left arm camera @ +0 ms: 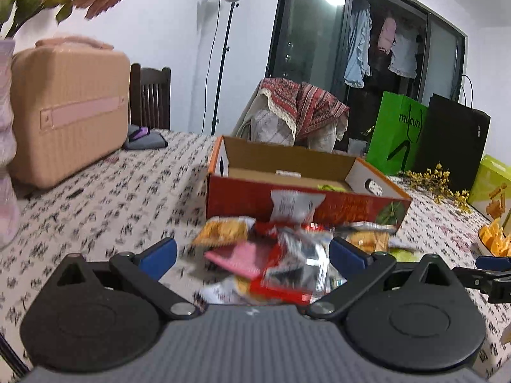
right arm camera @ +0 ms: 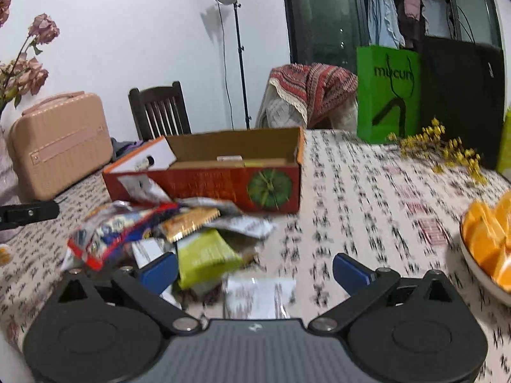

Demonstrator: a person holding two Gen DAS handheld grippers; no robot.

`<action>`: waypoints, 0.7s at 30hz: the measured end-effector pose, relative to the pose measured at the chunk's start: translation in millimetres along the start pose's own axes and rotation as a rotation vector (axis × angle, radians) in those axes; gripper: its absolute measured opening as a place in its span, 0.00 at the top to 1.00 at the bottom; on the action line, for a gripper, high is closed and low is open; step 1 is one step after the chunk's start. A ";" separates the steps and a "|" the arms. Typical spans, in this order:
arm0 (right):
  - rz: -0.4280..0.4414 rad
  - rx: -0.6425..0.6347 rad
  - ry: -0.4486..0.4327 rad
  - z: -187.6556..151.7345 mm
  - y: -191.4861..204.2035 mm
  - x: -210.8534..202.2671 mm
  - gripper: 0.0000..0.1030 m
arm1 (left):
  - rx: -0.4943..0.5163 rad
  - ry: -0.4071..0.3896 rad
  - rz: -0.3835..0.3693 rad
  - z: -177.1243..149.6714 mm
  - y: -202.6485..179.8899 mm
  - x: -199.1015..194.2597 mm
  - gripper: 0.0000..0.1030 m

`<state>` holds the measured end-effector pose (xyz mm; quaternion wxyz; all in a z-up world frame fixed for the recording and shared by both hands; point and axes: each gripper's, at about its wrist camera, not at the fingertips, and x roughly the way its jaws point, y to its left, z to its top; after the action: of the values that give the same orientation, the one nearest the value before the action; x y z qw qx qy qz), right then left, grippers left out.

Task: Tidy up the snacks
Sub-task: 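Move both tools back to the pile and grasp a white packet with the right gripper, then lift the white packet with the right gripper while the left gripper grasps a cracker packet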

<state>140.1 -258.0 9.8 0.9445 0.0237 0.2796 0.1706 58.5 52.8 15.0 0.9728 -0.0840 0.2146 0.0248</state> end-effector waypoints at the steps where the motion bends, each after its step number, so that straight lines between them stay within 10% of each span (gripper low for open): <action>1: -0.001 0.001 0.004 -3.1 -0.9 -0.9 0.00 | 0.001 0.003 0.000 -3.7 0.3 -1.3 0.00; 15: -0.018 -0.018 0.100 -23.0 1.4 16.4 0.00 | 0.001 0.034 0.006 -18.0 0.8 -6.7 0.00; 21: -0.086 -0.052 0.131 -24.9 7.8 34.5 0.15 | -0.005 0.038 0.004 -18.6 2.4 -4.7 0.00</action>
<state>151.4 -240.4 -28.1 0.9309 -0.0241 0.3371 0.1384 46.4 51.9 0.0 0.9682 -0.0865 0.2333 0.0257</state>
